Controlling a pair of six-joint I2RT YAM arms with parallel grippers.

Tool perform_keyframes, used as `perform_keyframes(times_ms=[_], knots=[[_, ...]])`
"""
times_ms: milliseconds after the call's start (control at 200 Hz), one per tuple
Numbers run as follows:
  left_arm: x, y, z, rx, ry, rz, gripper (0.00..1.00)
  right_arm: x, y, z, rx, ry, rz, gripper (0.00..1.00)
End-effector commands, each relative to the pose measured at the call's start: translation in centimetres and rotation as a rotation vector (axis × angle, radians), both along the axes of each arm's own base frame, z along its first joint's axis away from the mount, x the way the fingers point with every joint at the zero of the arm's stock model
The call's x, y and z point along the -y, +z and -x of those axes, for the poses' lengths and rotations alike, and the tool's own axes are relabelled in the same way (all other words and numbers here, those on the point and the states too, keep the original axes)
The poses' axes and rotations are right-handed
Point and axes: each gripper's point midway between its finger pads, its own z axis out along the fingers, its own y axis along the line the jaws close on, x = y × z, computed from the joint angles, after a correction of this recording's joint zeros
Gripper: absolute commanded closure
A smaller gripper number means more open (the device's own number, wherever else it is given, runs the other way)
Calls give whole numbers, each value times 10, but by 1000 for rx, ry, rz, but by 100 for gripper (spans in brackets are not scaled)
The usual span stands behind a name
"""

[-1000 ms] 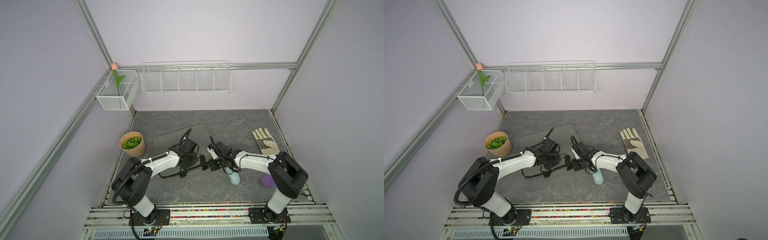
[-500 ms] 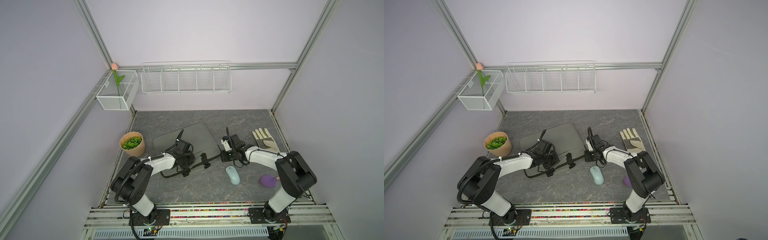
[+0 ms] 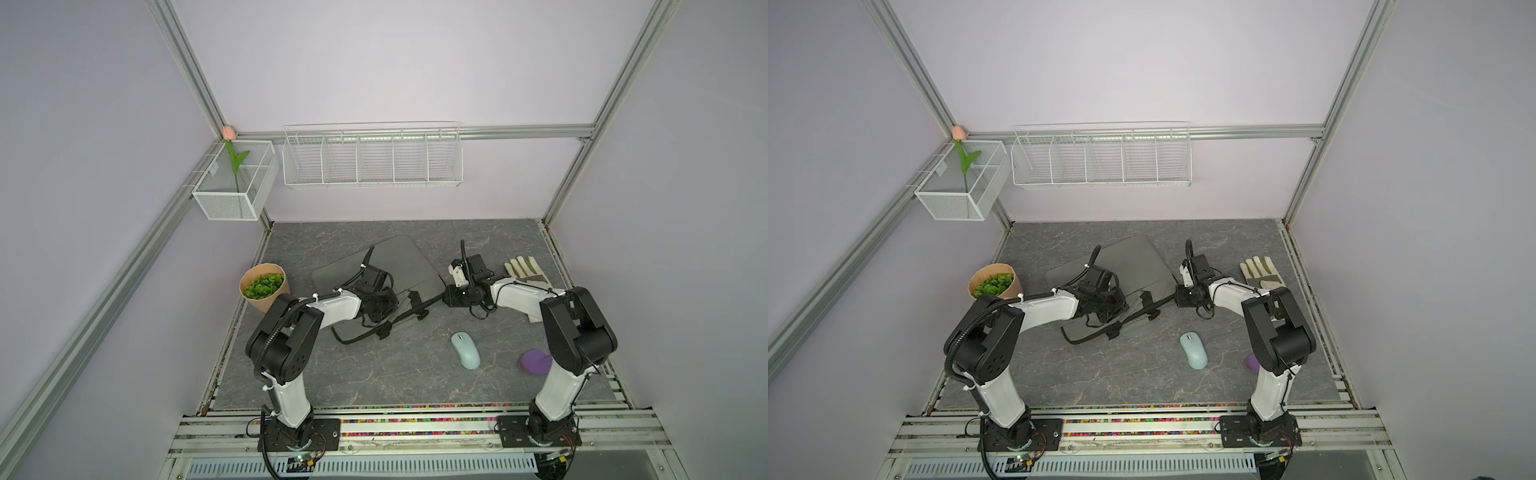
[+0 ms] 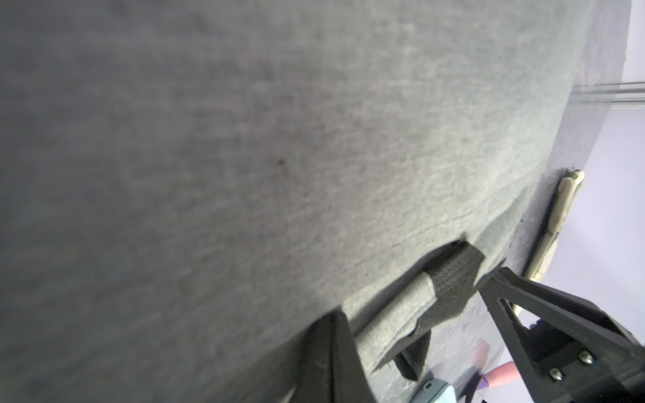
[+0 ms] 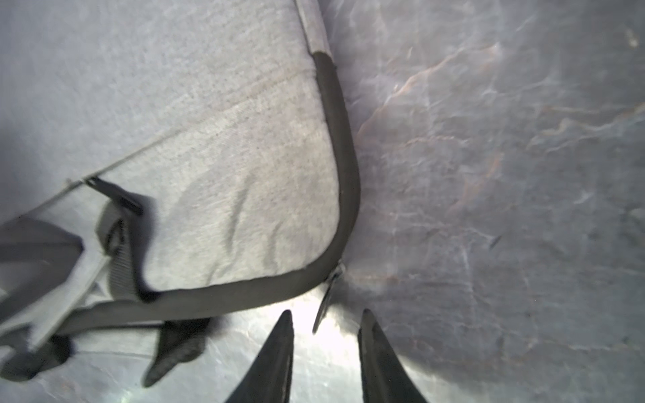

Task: Put the mouse into the laptop bag
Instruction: Unzip the zipper on the zippered laptop bag, then open the zippered laptop bag at the center of the board.

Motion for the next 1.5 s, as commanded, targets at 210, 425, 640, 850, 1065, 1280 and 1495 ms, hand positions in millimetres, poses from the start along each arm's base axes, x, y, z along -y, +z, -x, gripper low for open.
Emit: perform_keyframes(times_ms=[210,425,640,850,1065,1280,1495], knots=[[-10,29,8,-2,-29,-84,100,8,29,1,37,-6,-12,51],[-48,108,17,168,7,-177,100,-11,60,34,81,34,-41,59],[-145,132,42,260,172,-470,81,-81,72,94,84,175,-118,62],[-188,105,51,198,265,-460,79,-140,74,137,72,282,-169,56],[-182,81,44,176,247,-435,70,-166,44,137,0,313,-79,48],[-178,50,38,111,221,-462,76,-181,28,120,-12,304,-25,41],[-173,8,40,33,198,-465,80,-194,18,107,-33,275,3,40]])
